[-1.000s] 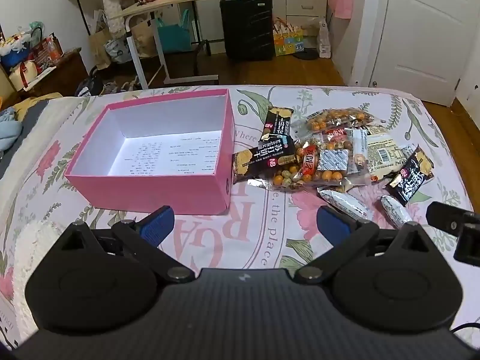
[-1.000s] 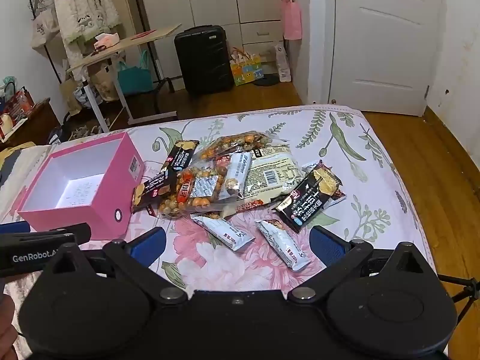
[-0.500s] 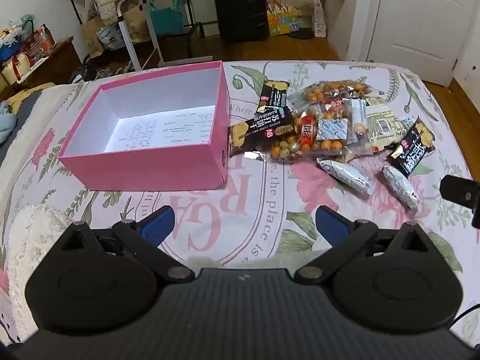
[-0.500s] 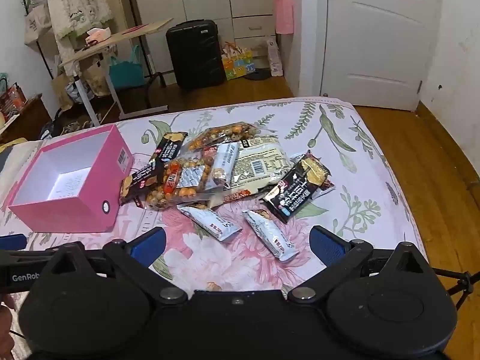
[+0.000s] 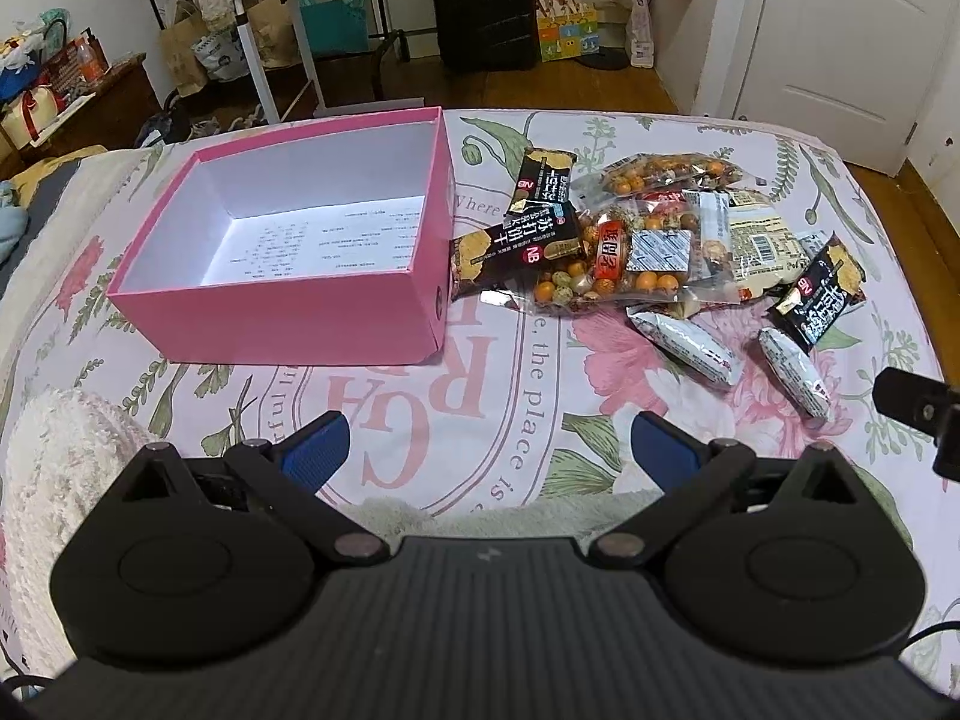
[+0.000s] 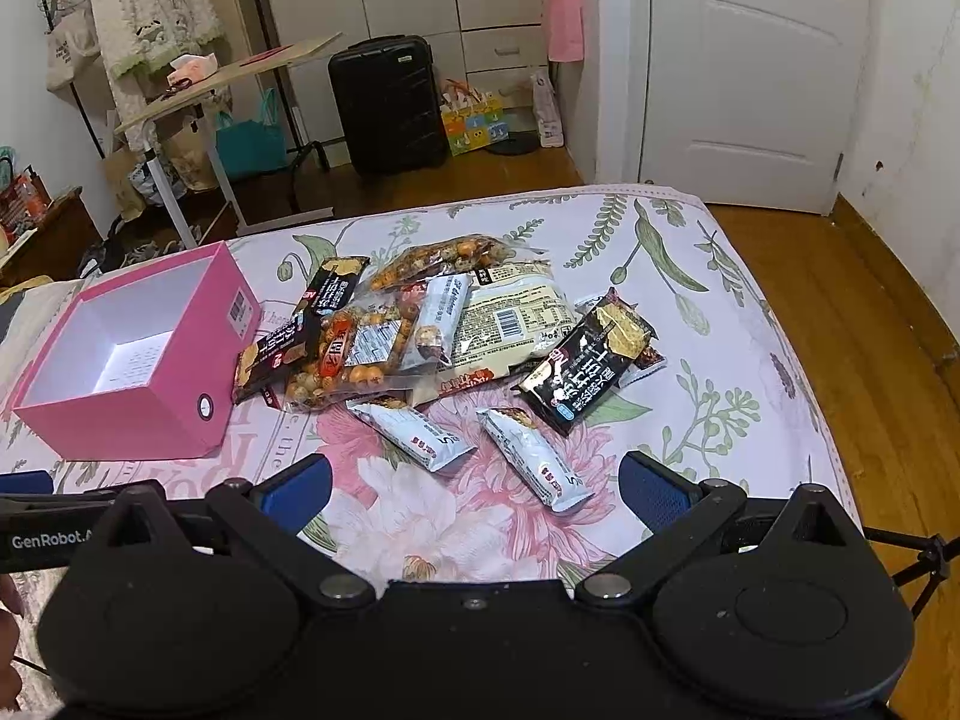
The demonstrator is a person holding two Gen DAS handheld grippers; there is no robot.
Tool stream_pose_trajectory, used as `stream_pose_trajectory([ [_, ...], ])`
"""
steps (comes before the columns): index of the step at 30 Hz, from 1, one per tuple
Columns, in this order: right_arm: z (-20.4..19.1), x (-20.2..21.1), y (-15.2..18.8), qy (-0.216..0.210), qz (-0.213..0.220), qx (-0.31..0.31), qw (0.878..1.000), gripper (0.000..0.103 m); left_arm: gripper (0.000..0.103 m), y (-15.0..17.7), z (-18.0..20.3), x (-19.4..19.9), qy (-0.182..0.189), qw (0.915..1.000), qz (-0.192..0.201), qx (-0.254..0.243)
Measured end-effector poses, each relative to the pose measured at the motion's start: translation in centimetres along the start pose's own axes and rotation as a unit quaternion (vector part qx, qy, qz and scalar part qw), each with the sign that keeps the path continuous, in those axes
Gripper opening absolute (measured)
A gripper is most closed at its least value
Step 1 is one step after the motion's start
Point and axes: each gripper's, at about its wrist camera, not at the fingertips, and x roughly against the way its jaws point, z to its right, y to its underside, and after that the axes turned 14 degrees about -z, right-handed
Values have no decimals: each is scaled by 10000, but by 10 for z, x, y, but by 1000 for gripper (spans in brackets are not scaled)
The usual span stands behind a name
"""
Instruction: Organize snacks
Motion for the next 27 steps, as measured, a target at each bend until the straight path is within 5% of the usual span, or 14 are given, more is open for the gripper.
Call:
stream_pose_trajectory([
  [27,-4,-6,3,114,60,301,9995,103,101,-3,-6,-6,-4,9999,23,128],
])
